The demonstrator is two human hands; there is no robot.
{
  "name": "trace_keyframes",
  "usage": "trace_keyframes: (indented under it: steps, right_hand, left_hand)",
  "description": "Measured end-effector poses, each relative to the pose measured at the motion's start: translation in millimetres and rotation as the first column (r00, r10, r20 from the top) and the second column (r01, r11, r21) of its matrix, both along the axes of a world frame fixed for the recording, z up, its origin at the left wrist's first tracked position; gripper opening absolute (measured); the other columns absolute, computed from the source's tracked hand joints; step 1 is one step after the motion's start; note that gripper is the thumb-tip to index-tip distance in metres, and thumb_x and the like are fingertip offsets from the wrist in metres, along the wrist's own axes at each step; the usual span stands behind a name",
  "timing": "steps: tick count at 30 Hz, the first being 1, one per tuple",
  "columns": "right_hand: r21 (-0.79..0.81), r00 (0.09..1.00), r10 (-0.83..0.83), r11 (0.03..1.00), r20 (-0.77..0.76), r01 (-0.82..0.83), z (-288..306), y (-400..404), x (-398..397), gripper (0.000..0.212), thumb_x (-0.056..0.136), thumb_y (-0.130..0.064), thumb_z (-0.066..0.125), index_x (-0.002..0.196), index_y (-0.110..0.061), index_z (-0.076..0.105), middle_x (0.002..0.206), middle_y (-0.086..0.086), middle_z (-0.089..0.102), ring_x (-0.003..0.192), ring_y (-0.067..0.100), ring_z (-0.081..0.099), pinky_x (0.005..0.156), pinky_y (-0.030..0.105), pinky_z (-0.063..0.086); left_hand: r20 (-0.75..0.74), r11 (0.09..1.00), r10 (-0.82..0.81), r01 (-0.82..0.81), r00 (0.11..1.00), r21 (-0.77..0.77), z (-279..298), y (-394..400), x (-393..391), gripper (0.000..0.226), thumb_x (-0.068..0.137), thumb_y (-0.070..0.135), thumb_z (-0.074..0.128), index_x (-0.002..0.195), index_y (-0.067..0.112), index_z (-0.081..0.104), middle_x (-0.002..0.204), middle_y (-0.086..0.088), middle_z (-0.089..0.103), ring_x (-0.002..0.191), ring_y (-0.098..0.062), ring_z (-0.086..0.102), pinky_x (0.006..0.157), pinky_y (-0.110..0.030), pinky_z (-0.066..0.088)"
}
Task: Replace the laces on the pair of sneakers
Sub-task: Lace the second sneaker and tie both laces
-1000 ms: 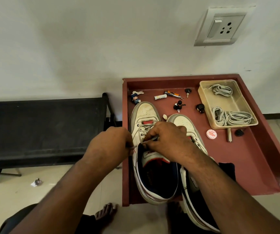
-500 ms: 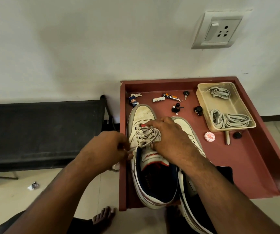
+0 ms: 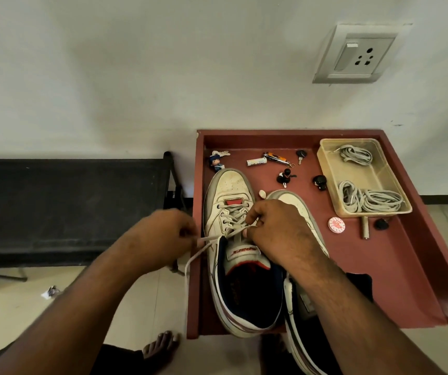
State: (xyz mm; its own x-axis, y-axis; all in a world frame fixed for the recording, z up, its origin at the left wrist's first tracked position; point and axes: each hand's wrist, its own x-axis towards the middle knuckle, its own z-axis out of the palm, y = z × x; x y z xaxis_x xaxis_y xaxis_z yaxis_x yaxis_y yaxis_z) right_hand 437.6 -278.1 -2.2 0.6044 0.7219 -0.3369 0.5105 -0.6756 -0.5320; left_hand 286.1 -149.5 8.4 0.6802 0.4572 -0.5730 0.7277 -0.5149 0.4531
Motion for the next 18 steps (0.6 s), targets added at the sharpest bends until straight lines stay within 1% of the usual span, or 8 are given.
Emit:
trace_keyframes:
  steps: [2,3,6,8,12,14,16,18]
  right_hand:
    - [-0.003,1.0,0.014,1.0,0.011,-0.014,0.9,0.7,-1.1,0.01,0.081,-0.022,0.072,0.084,-0.028,0.066,0.073,-0.015,0.053,0.067,0.003,0.053,0.054,0.015,0.033]
    - [-0.008,1.0,0.02,1.0,0.013,-0.02,1.2,1.2,-1.9,0.009,0.081,-0.021,0.072,0.085,-0.028,0.067,0.075,-0.015,0.055,0.069,0.005,0.054,0.054,0.016,0.033]
    - [-0.01,1.0,0.013,1.0,0.014,-0.013,1.9,2.4,-1.9,0.01,0.081,-0.022,0.073,0.08,-0.028,0.065,0.08,-0.012,0.059,0.073,0.006,0.058,0.057,0.019,0.036]
    - [-0.013,1.0,0.008,1.0,0.012,-0.008,0.8,2.7,-0.8,0.013,0.08,-0.022,0.074,0.077,-0.029,0.063,0.079,-0.013,0.06,0.072,0.005,0.057,0.056,0.018,0.036]
    - [0.006,0.998,0.001,1.0,-0.057,0.0,-0.9,0.3,1.9,0.015,0.079,-0.025,0.076,0.075,-0.029,0.062,0.076,-0.014,0.057,0.071,0.004,0.056,0.061,0.022,0.039]
    - [0.044,0.992,-0.003,0.999,-0.127,0.009,1.3,-0.9,3.8,0.009,0.08,-0.03,0.075,0.08,-0.027,0.066,0.077,-0.015,0.057,0.071,0.002,0.054,0.06,0.022,0.038]
    - [0.128,0.976,-0.008,0.991,-0.216,0.037,3.7,-0.8,4.9,0.01,0.082,-0.034,0.074,0.086,-0.026,0.07,0.076,-0.012,0.06,0.069,0.0,0.055,0.059,0.019,0.039]
    - [0.244,0.962,-0.039,0.964,-0.271,0.108,6.1,-0.5,6.5,0.008,0.083,-0.032,0.074,0.089,-0.027,0.071,0.077,-0.006,0.065,0.067,0.002,0.057,0.06,0.017,0.045]
  left_hand:
    - [0.176,0.991,0.124,-0.132,0.976,0.035,-3.4,-2.3,7.3,0.006,0.092,0.026,0.064,0.093,0.027,0.059,0.085,0.008,0.06,0.071,-0.006,0.058,0.065,-0.019,0.049]
    - [0.191,0.991,0.128,-0.134,0.973,0.018,-5.1,-3.8,10.2,0.011,0.091,0.024,0.066,0.097,0.03,0.058,0.085,0.009,0.058,0.071,-0.006,0.057,0.064,-0.019,0.05]
    - [0.106,1.0,0.028,-0.027,0.994,-0.011,-13.4,-6.1,14.9,0.02,0.092,0.019,0.064,0.111,0.027,0.065,0.1,0.009,0.061,0.078,-0.003,0.058,0.075,-0.02,0.055]
    - [0.081,1.0,-0.009,0.007,0.997,0.022,-15.9,-5.1,17.1,0.016,0.094,0.021,0.063,0.108,0.021,0.069,0.105,0.005,0.066,0.078,-0.002,0.057,0.079,-0.02,0.053]
    - [-0.067,0.989,0.108,-0.114,0.992,-0.099,-6.4,14.9,3.6,0.012,0.095,0.024,0.062,0.092,0.013,0.066,0.066,0.001,0.066,0.048,-0.006,0.058,0.048,-0.019,0.045]
    - [-0.135,0.964,0.216,-0.233,0.967,-0.13,2.0,30.3,-9.2,0.012,0.095,0.022,0.061,0.092,0.011,0.066,0.064,-0.004,0.068,0.045,-0.012,0.061,0.044,-0.021,0.046]
    - [0.009,0.921,0.375,-0.371,0.927,-0.122,9.0,39.0,-16.3,0.007,0.091,0.02,0.065,0.092,0.014,0.068,0.07,-0.005,0.071,0.053,-0.014,0.067,0.048,-0.022,0.051]
    - [0.319,0.828,0.558,-0.487,0.766,-0.279,11.5,32.9,-9.3,0.011,0.089,0.02,0.066,0.098,0.016,0.071,0.083,-0.006,0.074,0.07,-0.016,0.072,0.059,-0.025,0.058]
